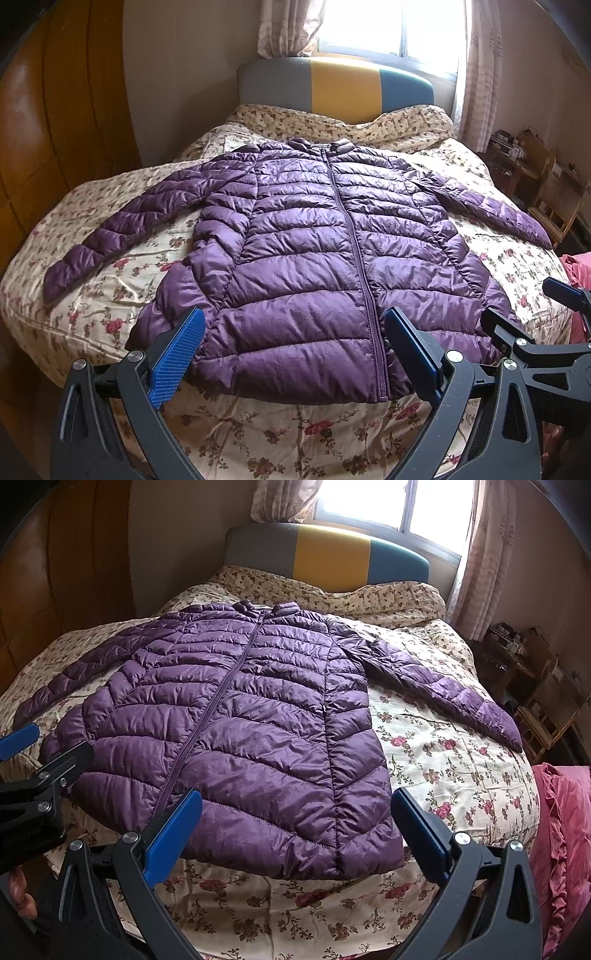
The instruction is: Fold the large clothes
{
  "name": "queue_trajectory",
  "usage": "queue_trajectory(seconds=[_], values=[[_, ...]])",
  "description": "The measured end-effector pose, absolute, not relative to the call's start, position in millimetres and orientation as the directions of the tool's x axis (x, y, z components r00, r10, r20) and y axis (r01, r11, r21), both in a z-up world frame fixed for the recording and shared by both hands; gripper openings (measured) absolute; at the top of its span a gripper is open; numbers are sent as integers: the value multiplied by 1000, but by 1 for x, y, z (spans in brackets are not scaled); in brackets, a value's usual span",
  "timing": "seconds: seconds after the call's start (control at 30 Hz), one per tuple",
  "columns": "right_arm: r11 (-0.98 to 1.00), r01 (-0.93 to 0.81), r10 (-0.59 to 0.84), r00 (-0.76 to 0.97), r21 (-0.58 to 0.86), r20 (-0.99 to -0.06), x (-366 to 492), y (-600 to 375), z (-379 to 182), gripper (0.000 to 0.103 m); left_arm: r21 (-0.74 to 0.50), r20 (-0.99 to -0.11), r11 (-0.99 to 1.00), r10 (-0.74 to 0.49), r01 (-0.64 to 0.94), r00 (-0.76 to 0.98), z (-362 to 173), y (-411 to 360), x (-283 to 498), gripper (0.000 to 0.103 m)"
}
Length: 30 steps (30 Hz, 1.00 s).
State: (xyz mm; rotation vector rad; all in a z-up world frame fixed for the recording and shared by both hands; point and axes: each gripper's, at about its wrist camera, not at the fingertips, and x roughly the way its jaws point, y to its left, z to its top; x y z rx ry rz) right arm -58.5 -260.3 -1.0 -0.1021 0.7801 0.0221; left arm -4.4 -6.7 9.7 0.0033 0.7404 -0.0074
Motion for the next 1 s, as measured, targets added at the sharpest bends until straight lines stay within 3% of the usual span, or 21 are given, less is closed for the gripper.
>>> queue_trajectory(seconds=[1.0], values=[[997, -36, -20, 704, -64, -710, -56, -270, -6, 101, 16, -668, 999, -13, 32, 744, 8, -14, -5, 97]])
